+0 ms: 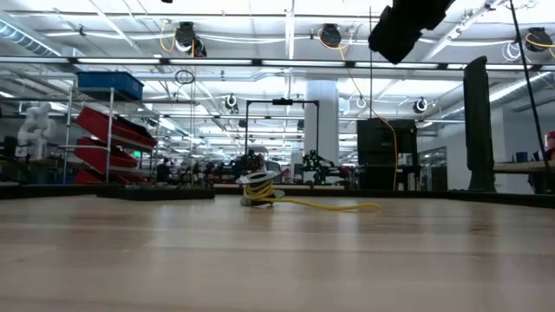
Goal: Coil cords
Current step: Uncoil the yellow wire from the spool
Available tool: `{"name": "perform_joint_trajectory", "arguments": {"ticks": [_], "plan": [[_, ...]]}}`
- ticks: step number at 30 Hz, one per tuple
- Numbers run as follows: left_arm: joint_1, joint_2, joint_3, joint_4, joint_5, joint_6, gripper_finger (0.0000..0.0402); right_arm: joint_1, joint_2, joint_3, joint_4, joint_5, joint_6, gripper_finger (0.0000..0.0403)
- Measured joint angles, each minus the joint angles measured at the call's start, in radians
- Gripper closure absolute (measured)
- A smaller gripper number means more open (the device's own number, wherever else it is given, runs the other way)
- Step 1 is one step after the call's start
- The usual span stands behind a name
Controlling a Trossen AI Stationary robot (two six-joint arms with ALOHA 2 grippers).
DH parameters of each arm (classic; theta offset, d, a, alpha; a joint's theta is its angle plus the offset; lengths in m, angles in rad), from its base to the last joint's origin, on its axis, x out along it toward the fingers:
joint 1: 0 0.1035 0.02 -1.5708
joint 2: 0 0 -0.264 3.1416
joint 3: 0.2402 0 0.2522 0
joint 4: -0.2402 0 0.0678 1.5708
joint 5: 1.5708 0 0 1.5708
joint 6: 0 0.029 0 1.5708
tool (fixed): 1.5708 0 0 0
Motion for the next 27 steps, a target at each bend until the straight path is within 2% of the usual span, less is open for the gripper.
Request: {"name": "perform_joint_trajectory", "arguments": {"ticks": [5,10,15,21,27], "plan": [[0.000,0.000,0.000,0.001,0.000,0.001,0.0400,-0.006,0.103,0.000,0.109,0.011,-0.209,0.0399],[0.000,0.000,0.000,0.001,0.000,0.001,0.0400,-0.036,0.219,0.000,0.239,0.039,-0.352,0.0399],[0.000,0.000,0.000,0.001,0.000,0.001,0.0400,-0.072,0.320,-0.001,0.301,0.105,-0.423,0.0399],[0.000,0.000,0.000,0.000,0.000,0.001,0.0400,-0.105,0.443,-0.001,0.411,0.122,-0.467,0.0398],[0.000,0.000,0.000,-0.003,0.000,-0.013,0.0400,-0.096,0.528,-0.002,0.491,0.194,-0.627,0.0355]]}}
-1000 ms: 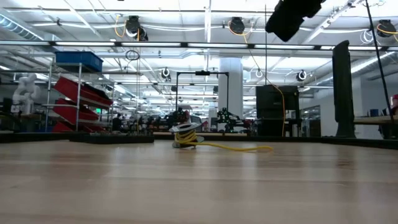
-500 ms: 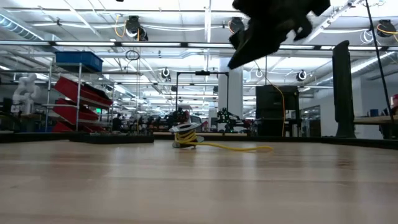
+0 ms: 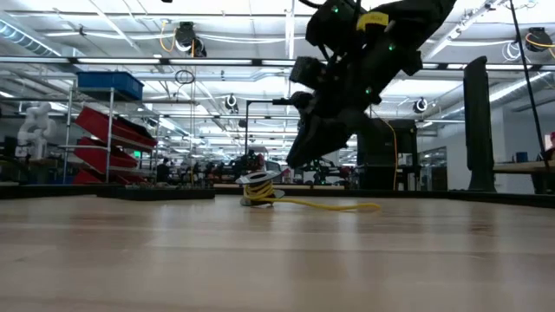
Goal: Coil cords
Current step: Uncoil the yellow wire from the spool
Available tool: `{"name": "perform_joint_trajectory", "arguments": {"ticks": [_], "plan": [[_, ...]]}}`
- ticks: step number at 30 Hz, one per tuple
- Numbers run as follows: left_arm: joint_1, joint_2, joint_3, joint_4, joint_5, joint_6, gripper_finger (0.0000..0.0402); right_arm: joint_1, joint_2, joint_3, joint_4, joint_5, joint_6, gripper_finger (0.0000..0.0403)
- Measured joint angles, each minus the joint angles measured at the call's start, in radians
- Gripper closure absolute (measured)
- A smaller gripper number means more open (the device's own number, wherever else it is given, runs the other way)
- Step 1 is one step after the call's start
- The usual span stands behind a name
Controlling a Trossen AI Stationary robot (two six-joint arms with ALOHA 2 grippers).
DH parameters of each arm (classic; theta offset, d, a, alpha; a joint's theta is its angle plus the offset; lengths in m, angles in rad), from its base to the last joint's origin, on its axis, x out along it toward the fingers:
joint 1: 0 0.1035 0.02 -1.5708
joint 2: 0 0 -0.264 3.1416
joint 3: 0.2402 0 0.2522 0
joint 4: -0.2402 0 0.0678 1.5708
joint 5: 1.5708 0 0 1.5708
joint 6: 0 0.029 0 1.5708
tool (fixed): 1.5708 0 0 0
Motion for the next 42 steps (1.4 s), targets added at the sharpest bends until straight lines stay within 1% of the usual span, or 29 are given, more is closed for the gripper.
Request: {"name": "perform_joint_trajectory", "arguments": {"ticks": [6,9,11,17,21,25,33,36,39,42], "plan": [[0.000,0.000,0.000,-0.006,0.000,-0.013,0.0400,0.015,0.009,0.000,0.071,0.125,-0.111,0.0275],[0.000,0.000,0.000,-0.007,0.000,-0.013,0.0400,0.022,0.009,0.000,0.068,0.133,-0.204,0.0241],[0.000,0.000,0.000,-0.007,0.000,-0.014,0.0400,0.026,0.016,0.001,0.066,0.138,-0.254,0.0223],[0.000,0.000,0.000,-0.007,-0.002,-0.039,0.0400,0.047,0.073,0.001,0.070,0.232,-0.401,0.0194],[0.000,0.000,0.000,-0.003,-0.003,-0.039,0.0400,0.054,0.113,0.001,0.152,0.308,-0.483,0.0191],[0.000,0.000,0.000,-0.003,-0.003,-0.039,0.0400,0.054,0.142,0.001,0.249,0.312,-0.536,0.0190],[0.000,0.000,0.000,-0.002,-0.003,-0.038,0.0400,0.053,0.179,0.001,0.279,0.359,-0.591,0.0191],[0.000,0.000,0.000,-0.002,-0.003,-0.038,0.0400,0.054,0.190,0.001,0.286,0.362,-0.599,0.0200],[0.000,0.000,0.000,-0.002,-0.003,-0.038,0.0400,0.055,0.190,0.001,0.287,0.370,-0.609,0.0217],[0.000,0.000,0.000,-0.002,-0.003,-0.038,0.0400,0.062,0.185,0.001,0.293,0.415,-0.622,0.0239]]}}
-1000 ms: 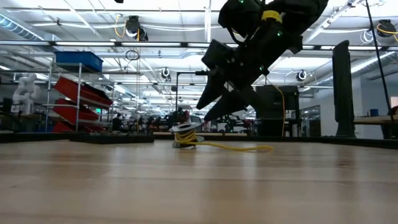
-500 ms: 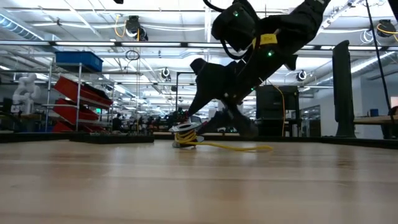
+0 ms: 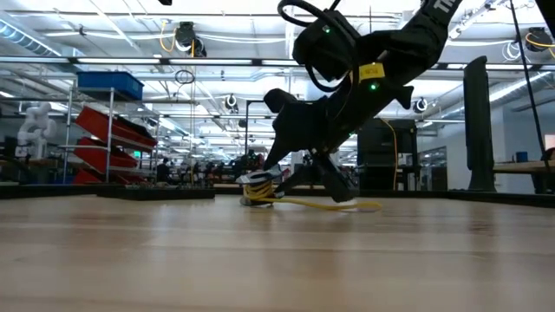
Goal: Coil cords
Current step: Uncoil the yellow wire from the spool
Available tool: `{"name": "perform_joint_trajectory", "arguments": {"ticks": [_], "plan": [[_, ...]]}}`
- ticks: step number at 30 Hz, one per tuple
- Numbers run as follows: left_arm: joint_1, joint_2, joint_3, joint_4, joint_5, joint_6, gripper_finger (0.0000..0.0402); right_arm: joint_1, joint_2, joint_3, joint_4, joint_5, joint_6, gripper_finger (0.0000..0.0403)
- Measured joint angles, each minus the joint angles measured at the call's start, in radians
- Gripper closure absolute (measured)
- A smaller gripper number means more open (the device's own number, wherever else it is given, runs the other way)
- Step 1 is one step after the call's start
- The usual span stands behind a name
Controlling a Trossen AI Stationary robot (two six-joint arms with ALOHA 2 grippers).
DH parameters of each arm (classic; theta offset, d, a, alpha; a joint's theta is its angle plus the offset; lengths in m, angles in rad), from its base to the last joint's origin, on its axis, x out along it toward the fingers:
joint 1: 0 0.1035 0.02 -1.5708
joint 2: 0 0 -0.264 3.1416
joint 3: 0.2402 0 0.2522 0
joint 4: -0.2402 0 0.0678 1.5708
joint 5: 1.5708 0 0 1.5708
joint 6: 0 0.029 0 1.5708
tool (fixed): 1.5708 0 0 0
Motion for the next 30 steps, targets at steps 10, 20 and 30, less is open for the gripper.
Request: {"name": "perform_joint_trajectory", "arguments": {"ticks": [10,20,30], "plan": [[0.000,0.000,0.000,0.000,0.000,0.000,0.0400,0.009,-0.001,0.000,0.000,0.018,-0.002,0.0320],[0.000,0.000,0.000,0.000,0.000,0.000,0.0400,0.017,-0.003,0.001,0.012,0.025,0.006,0.0398],[0.000,0.000,0.000,-0.014,-0.001,0.002,0.0400,0.029,-0.019,0.001,0.055,0.018,0.055,0.0402]]}}
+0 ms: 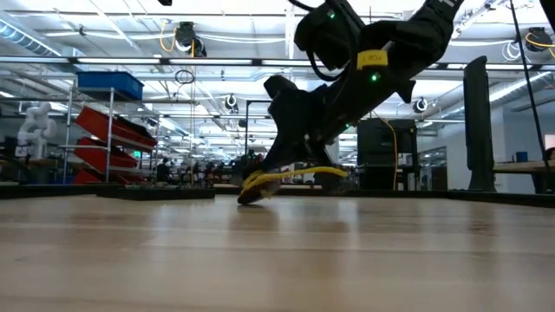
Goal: Coil cords
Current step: Uncoil the yellow wire from the spool
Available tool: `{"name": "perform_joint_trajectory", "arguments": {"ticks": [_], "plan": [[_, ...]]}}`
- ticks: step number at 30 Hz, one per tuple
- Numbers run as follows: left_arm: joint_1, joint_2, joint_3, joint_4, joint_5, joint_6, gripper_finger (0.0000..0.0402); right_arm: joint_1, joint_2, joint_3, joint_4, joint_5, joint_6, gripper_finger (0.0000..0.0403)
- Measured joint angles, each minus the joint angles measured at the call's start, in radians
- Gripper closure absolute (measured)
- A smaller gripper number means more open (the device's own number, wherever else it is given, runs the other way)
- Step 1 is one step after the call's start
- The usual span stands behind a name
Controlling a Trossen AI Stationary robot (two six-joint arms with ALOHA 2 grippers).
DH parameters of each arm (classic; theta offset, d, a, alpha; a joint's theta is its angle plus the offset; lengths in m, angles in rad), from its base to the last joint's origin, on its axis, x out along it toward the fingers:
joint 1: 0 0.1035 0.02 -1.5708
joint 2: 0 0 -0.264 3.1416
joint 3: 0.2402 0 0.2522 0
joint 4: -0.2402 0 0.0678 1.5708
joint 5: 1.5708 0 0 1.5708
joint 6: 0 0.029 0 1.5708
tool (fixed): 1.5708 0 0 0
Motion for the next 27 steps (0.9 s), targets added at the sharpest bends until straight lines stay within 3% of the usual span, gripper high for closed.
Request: {"name": "perform_joint_trajectory", "arguments": {"ticks": [6,10,14,19,22,27], "plan": [[0.000,0.001,0.000,-0.124,-0.119,0.008,0.0400,0.000,-0.092,0.000,-0.028,-0.056,0.142,0.0403],[0.000,0.017,0.000,-0.152,-0.138,0.028,0.0389,-0.001,-0.179,0.000,-0.079,-0.135,0.223,0.0403],[-0.002,0.050,0.000,-0.144,-0.178,0.036,0.0342,-0.001,-0.269,0.000,-0.144,-0.229,0.296,0.0403],[-0.012,0.109,0.000,-0.116,-0.172,0.056,0.0254,-0.001,-0.368,0.000,-0.190,-0.329,0.394,0.0403],[-0.029,0.153,0.000,-0.046,-0.175,0.134,0.0209,-0.001,-0.408,0.000,-0.199,-0.367,0.432,0.0403],[-0.069,0.233,0.000,0.061,-0.177,0.296,0.0186,0.000,-0.448,0.000,-0.207,-0.372,0.453,0.0403]]}}
